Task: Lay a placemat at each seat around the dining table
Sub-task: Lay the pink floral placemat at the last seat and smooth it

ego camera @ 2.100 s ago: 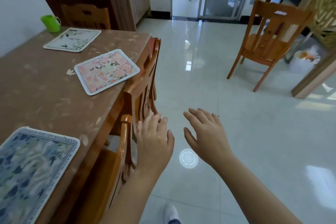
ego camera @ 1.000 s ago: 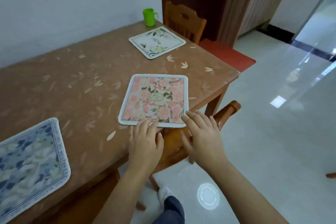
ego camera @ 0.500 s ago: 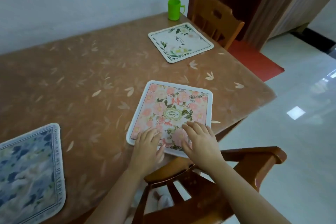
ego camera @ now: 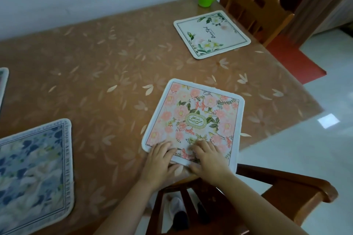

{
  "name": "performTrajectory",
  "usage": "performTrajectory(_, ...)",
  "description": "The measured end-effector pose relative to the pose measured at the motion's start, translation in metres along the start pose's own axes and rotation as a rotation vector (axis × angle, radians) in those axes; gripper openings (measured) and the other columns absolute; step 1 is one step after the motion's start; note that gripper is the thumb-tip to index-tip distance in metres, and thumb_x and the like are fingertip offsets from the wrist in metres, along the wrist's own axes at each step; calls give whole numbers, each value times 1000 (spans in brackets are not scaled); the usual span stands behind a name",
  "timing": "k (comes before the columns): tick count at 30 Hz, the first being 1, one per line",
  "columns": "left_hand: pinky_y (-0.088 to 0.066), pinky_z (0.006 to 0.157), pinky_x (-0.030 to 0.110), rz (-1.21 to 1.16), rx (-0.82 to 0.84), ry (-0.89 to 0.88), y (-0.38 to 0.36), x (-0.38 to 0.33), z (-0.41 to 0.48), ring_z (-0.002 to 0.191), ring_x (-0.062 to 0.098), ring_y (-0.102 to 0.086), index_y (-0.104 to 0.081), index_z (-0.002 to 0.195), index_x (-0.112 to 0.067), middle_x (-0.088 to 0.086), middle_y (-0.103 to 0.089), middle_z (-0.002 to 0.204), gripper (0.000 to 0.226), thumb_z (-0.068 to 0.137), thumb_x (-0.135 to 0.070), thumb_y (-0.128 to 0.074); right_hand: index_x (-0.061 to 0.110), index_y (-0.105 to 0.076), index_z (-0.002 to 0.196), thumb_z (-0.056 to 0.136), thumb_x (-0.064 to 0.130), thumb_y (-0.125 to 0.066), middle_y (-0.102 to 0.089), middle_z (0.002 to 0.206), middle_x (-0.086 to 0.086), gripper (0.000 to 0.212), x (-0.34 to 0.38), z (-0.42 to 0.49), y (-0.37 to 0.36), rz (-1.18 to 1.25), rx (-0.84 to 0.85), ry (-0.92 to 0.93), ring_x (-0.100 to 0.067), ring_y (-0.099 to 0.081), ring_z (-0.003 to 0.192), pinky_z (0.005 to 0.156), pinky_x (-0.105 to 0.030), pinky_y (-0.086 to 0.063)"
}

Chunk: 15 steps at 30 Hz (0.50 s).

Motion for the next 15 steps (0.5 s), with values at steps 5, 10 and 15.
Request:
performTrajectory(5,-42,94,55,9,-70,-30,-1,1,-1,113,29,-55,-64,106,-7,12,-62,115,46,68,-30,-77,21,-38,129,76,45,-59,-32,142,-6,63,-2,-3,-9,-31,-2,35,-23,-20,135,106,-41,-28)
performTrajectory(10,-39,96,52,-13,-82,-6,-2,2,-2,115,28,-53,-65,106,-10,10,-62,117,45,70,-33,-76,17,-47,124,73,44,-63,-42,134,-6,61,-4,-3,-5,8,-52,34,-26,-32,129,100,-42,-36)
performTrajectory(15,-42,95,47,-95,-100,-23,1,1,-3,113,25,-54,-66,100,-12,8,-63,113,35,69,-24,-77,12,-57,117,73,37,-67,-53,123,-6,52,-5,-6,0,131,-108,24,-25,-42,121,93,-42,-42)
Point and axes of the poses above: each hand's wrist, its own z-axis towards the middle knuckle, its own y-axis out of the back of the hand, x = y × z, the point moved 6 cm from there along z, towards the middle knuckle
